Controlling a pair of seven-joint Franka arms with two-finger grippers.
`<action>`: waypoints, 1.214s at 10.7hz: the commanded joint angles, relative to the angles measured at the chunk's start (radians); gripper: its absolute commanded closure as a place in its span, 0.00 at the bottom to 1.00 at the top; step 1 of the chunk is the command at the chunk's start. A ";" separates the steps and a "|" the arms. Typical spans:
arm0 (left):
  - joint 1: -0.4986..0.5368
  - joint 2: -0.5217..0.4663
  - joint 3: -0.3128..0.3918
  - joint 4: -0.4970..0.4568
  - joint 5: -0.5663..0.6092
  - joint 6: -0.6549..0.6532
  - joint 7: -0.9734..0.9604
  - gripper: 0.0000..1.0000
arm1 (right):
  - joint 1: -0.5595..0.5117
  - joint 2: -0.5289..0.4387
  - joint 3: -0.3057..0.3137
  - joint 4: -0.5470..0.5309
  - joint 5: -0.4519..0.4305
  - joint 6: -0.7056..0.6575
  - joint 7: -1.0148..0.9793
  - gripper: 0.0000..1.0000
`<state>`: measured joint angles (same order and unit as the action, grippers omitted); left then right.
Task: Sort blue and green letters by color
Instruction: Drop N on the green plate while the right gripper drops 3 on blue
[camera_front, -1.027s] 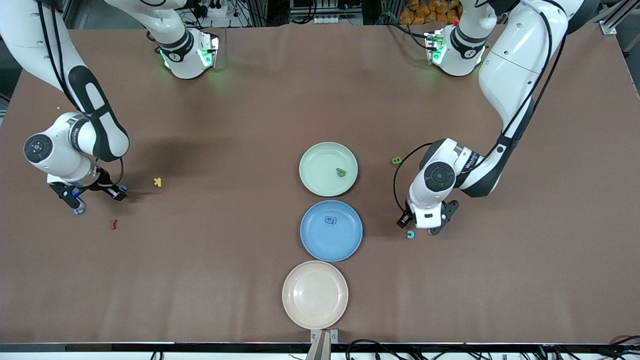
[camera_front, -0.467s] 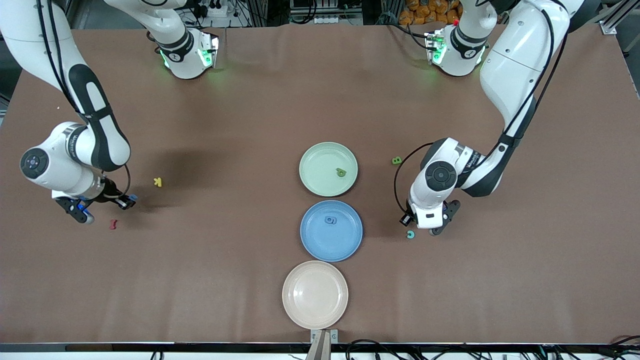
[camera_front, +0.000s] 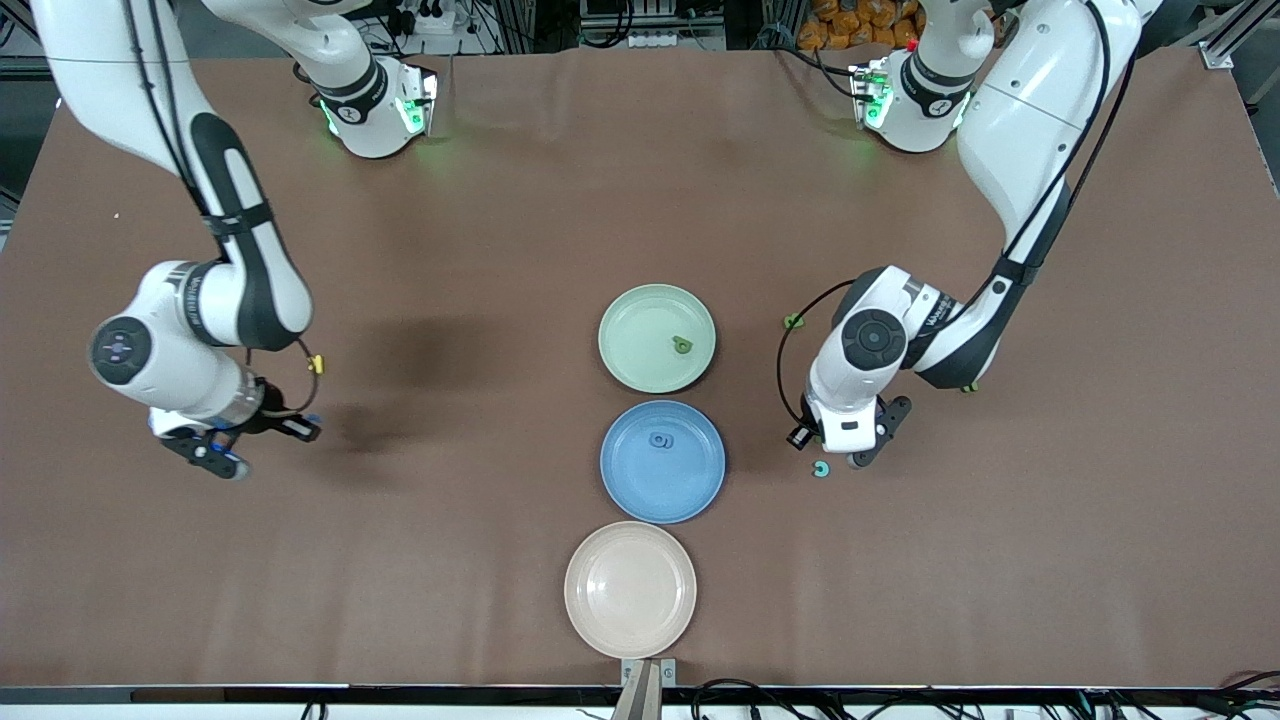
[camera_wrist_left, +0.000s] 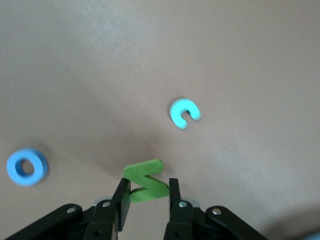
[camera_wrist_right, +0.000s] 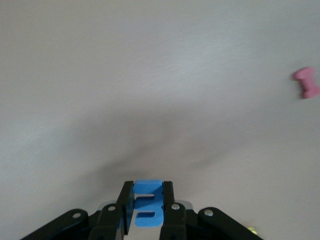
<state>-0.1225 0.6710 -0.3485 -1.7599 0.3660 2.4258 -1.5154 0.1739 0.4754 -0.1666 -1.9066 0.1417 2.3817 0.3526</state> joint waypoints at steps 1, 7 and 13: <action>0.000 -0.051 -0.081 -0.015 0.019 -0.083 -0.072 1.00 | 0.094 0.122 0.027 0.110 0.021 0.016 0.014 1.00; -0.170 -0.034 -0.148 0.017 0.018 -0.090 -0.238 1.00 | 0.240 0.201 0.099 0.270 0.206 0.090 0.032 1.00; -0.305 -0.002 -0.139 0.037 0.017 -0.111 -0.335 0.00 | 0.426 0.340 0.113 0.500 0.207 0.121 0.170 1.00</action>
<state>-0.4231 0.6529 -0.4989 -1.7426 0.3658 2.3489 -1.8392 0.5612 0.7319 -0.0541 -1.5116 0.3314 2.4739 0.4955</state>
